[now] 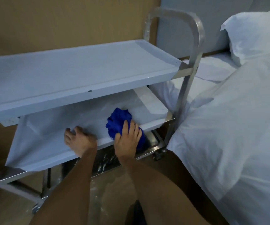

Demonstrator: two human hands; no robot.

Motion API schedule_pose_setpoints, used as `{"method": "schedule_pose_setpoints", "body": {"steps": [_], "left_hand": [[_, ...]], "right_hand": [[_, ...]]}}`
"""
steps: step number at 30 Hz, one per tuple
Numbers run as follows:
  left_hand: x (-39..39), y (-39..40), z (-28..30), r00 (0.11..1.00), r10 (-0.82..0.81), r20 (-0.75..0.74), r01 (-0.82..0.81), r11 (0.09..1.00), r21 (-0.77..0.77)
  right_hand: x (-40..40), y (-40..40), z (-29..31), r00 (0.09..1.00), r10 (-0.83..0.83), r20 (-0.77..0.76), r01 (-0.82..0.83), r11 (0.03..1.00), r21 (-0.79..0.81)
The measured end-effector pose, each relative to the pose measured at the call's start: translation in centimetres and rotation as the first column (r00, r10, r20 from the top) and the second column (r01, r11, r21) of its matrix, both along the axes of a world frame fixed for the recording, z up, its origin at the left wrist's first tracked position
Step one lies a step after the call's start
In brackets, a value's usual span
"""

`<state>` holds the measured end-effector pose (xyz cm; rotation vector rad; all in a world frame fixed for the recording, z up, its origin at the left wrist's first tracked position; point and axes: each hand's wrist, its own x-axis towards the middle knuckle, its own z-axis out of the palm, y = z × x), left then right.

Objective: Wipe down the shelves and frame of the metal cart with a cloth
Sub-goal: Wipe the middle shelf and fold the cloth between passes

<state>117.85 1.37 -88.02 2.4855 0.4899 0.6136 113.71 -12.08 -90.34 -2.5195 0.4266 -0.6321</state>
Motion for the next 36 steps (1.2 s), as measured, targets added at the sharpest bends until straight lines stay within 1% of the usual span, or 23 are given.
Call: {"method": "schedule_pose_setpoints", "body": {"steps": [2, 4, 6, 7, 8, 10, 11, 13, 15, 17, 19, 21, 23, 25, 27, 28, 29, 30, 31, 33, 36], "left_hand": [[-0.1, 0.1, 0.3, 1.000, 0.010, 0.008, -0.010, 0.999, -0.040], [-0.4, -0.1, 0.4, 1.000, 0.005, 0.024, -0.003, 0.996, -0.091], [-0.5, -0.3, 0.5, 0.998, -0.021, 0.054, 0.028, 0.991, -0.130], [-0.4, -0.4, 0.4, 0.997, -0.042, 0.065, 0.052, 0.985, -0.167], [-0.5, -0.4, 0.5, 0.995, -0.061, 0.073, 0.076, 0.973, -0.220], [-0.5, -0.6, 1.2, 0.997, -0.033, 0.072, 0.057, 0.929, -0.367], [-0.5, -0.5, 1.5, 0.998, -0.015, 0.058, 0.039, 0.906, -0.422], [-0.3, 0.0, 1.9, 0.998, -0.008, 0.068, 0.039, 0.884, -0.466], [-0.1, 0.2, 2.0, 0.994, 0.006, 0.109, 0.051, 0.854, -0.518], [-0.2, 0.0, 2.3, 0.994, 0.000, 0.110, 0.064, 0.815, -0.577], [-0.5, 0.1, 2.6, 0.998, -0.011, 0.055, 0.042, 0.798, -0.601], [-1.1, 0.5, 3.1, 0.998, -0.059, 0.020, 0.060, 0.830, -0.555], [-1.7, 1.4, 3.0, 0.997, -0.072, 0.006, 0.068, 0.906, -0.418], [-2.1, 1.8, 2.9, 0.998, -0.038, -0.046, 0.024, 0.962, -0.274], [-2.3, 1.9, 2.8, 0.997, -0.040, -0.068, 0.028, 0.986, -0.166], [-2.1, 1.7, 2.8, 0.997, -0.044, -0.064, 0.036, 0.991, -0.128], [-1.9, 1.3, 2.8, 0.997, -0.056, -0.053, 0.050, 0.992, -0.115], [-1.8, 0.5, 2.9, 0.995, -0.086, -0.045, 0.080, 0.989, -0.126], [-1.6, -0.5, 3.1, 0.992, -0.118, -0.036, 0.112, 0.982, -0.153], [-1.3, -1.7, 3.4, 0.989, -0.144, -0.038, 0.135, 0.974, -0.183], [-1.0, -1.0, 2.7, 0.991, -0.122, -0.060, 0.108, 0.976, -0.191]], "right_hand": [[0.5, -3.3, 0.1, 1.000, 0.020, 0.011, -0.019, 0.999, -0.045], [1.0, -7.2, 0.7, 0.997, -0.075, 0.034, 0.075, 0.997, -0.015], [1.9, -12.2, 1.6, 0.974, -0.225, 0.034, 0.219, 0.966, 0.135], [2.4, -14.6, 1.7, 0.960, -0.279, 0.031, 0.268, 0.942, 0.202], [2.7, -16.4, 1.9, 0.949, -0.313, 0.034, 0.297, 0.926, 0.232], [2.6, -17.2, 1.6, 0.941, -0.339, 0.014, 0.334, 0.932, 0.139], [2.4, -16.2, 1.3, 0.944, -0.331, -0.007, 0.330, 0.938, 0.110], [1.4, -12.7, 0.8, 0.964, -0.265, -0.026, 0.266, 0.952, 0.151], [0.1, -8.9, 0.4, 0.983, -0.178, -0.032, 0.181, 0.973, 0.141], [-2.1, -5.3, 0.0, 0.997, -0.023, -0.077, 0.028, 0.998, 0.057], [-4.2, -2.4, -0.5, 0.982, 0.146, -0.117, -0.153, 0.987, -0.055], [-4.3, -2.3, 0.1, 0.959, 0.224, -0.171, -0.255, 0.948, -0.191], [-2.5, -4.6, 1.8, 0.953, 0.214, -0.216, -0.283, 0.885, -0.370], [-0.7, -7.6, 3.9, 0.921, 0.255, -0.294, -0.369, 0.811, -0.453], [-0.3, -8.1, 5.3, 0.867, 0.320, -0.381, -0.477, 0.752, -0.455], [-0.3, -6.5, 5.8, 0.840, 0.349, -0.416, -0.520, 0.740, -0.428], [-0.3, -4.2, 6.0, 0.809, 0.365, -0.460, -0.553, 0.737, -0.388], [-0.3, -1.9, 5.9, 0.783, 0.351, -0.513, -0.561, 0.754, -0.340], [0.0, 0.2, 5.7, 0.782, 0.316, -0.537, -0.530, 0.791, -0.306], [0.8, 2.1, 5.8, 0.819, 0.245, -0.518, -0.448, 0.837, -0.313], [0.5, -0.6, 5.2, 0.825, 0.243, -0.510, -0.451, 0.826, -0.338]]}}
